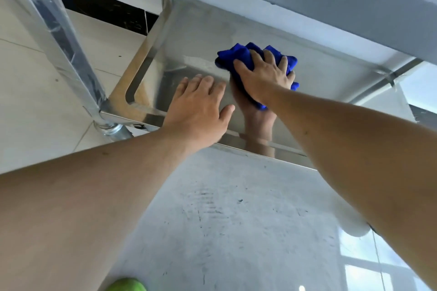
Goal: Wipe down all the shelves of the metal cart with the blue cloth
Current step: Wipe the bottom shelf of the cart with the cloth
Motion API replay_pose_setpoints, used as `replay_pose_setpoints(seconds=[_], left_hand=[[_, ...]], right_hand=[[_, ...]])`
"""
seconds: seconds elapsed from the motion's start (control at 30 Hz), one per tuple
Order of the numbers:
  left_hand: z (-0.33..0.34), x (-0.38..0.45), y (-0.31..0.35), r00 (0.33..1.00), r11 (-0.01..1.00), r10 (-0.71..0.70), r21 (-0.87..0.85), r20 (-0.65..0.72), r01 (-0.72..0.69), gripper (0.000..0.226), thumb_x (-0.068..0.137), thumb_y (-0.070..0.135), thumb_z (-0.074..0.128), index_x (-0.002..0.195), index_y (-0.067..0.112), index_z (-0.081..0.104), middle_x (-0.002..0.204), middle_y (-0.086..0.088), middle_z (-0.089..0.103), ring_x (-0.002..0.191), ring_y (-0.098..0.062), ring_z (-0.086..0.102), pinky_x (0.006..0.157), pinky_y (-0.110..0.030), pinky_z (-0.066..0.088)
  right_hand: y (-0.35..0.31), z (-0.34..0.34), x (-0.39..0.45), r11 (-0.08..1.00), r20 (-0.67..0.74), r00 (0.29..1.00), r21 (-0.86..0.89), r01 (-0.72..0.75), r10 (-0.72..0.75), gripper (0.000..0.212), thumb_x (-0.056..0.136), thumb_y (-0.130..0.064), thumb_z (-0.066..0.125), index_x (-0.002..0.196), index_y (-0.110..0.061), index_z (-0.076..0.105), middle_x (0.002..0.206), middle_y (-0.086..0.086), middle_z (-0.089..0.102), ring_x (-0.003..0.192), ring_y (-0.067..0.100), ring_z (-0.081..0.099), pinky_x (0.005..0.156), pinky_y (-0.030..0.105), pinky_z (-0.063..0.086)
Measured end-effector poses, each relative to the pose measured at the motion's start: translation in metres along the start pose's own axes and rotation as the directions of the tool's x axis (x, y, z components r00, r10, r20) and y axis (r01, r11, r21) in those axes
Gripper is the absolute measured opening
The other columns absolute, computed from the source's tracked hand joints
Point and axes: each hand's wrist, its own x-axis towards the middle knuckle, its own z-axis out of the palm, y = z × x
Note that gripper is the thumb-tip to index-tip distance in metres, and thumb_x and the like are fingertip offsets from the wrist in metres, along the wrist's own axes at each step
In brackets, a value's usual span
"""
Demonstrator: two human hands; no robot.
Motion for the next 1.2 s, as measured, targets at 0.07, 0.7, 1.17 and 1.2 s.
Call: replay_pose_setpoints(seconds=[0.07,0.7,1.17,1.2], left_hand=[[-0.001,-0.001,0.0,1.0,1.0,0.007,0.011,0.005,-0.007,0.06,0.095,0.053,0.033,0.143,0.017,0.04,0.147,-0.01,0.041,0.142,-0.031,0.03,0.119,-0.05,0.019],[-0.003,-0.002,0.004,1.0,0.995,-0.013,0.103,-0.01,0.014,0.056,0.092,0.053,0.032,0.135,0.019,0.047,0.142,-0.006,0.046,0.137,-0.028,0.037,0.116,-0.049,0.026],[0.003,0.0,0.006,0.996,0.987,-0.079,0.136,-0.04,0.084,0.056,0.095,0.058,0.028,0.138,0.028,0.049,0.15,0.005,0.042,0.142,-0.03,0.031,0.117,-0.051,0.023],[0.002,0.001,0.007,0.995,0.985,-0.093,0.143,-0.027,0.096,0.057,0.095,0.059,0.026,0.139,0.03,0.047,0.151,0.007,0.041,0.142,-0.03,0.03,0.116,-0.052,0.021]], right_hand=[[-0.003,-0.001,0.02,1.0,-0.006,1.0,-0.009,-0.013,0.013,0.064,0.084,-0.072,0.023,0.139,-0.046,0.042,0.153,-0.005,0.037,0.146,0.039,0.015,0.109,0.061,0.02],[-0.001,-0.005,0.078,1.0,-0.035,0.999,0.005,-0.025,0.025,0.069,0.087,-0.072,0.024,0.144,-0.038,0.042,0.155,-0.004,0.037,0.146,0.039,0.018,0.109,0.059,0.019],[0.035,-0.002,-0.047,0.999,-0.046,0.997,-0.004,0.054,-0.054,0.068,0.085,-0.075,0.017,0.137,-0.042,0.044,0.153,-0.005,0.037,0.14,0.038,0.021,0.109,0.06,0.019],[0.038,-0.002,-0.059,0.999,-0.04,0.998,-0.002,0.054,-0.054,0.069,0.085,-0.076,0.016,0.139,-0.042,0.043,0.155,-0.005,0.035,0.142,0.038,0.018,0.11,0.062,0.017]])
